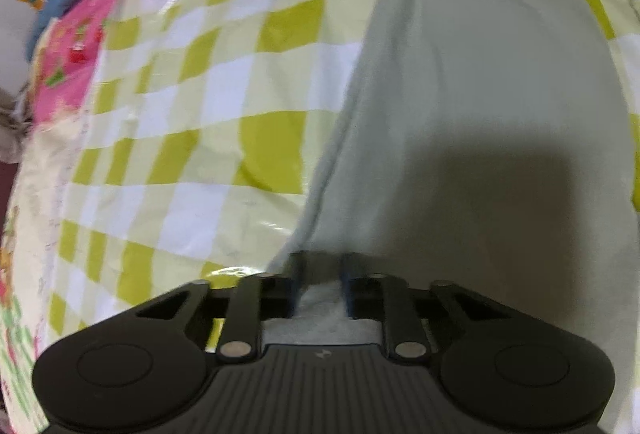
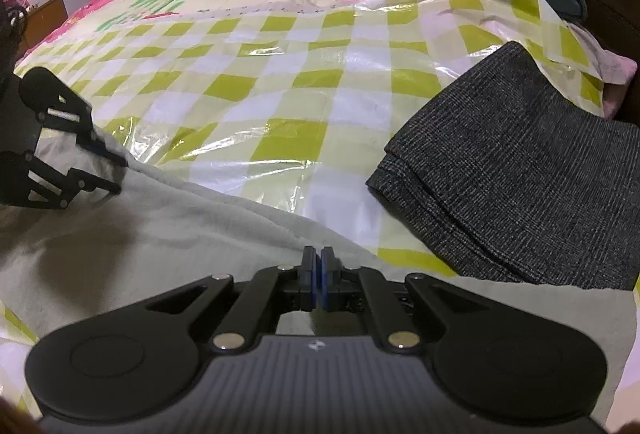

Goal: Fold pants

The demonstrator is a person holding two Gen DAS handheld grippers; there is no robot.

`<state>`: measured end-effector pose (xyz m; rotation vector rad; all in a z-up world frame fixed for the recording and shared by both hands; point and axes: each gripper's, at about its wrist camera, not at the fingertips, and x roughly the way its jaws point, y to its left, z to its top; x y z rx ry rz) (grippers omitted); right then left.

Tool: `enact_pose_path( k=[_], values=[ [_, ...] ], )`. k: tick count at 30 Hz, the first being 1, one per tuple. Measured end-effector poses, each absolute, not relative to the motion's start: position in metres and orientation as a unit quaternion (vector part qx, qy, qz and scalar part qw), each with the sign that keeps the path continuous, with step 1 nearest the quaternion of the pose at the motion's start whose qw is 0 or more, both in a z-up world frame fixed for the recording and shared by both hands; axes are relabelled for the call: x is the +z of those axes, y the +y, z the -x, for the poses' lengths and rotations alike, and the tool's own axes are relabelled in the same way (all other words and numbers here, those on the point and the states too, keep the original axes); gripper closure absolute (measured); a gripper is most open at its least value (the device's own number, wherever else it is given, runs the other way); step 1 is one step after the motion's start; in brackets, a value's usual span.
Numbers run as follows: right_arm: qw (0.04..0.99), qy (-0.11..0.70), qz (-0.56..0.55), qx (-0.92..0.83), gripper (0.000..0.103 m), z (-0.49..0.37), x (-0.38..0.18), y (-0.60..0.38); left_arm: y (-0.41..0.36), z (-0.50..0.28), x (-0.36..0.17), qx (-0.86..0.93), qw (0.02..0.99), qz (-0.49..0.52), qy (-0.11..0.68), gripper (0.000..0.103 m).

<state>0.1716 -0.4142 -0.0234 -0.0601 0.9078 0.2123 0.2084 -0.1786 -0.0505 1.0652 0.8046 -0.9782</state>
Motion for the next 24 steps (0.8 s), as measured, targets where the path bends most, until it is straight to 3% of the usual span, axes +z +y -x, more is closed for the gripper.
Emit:
enact_pose_path(
  k=[12,24],
  values=[
    [0.906,0.412,0.022,0.094,0.100,-0.167,-0.010,-0.421,-0.176,-0.215,-0.041,-0.425,0.686,-0.471,0.357,0.085],
    [0.908,0.410,0.004,0.082,0.096,-0.160,-0.012,-0.430,-0.165,-0.224,-0.036,-0.378,0.737,-0.443,0.344,0.084]
  ],
)
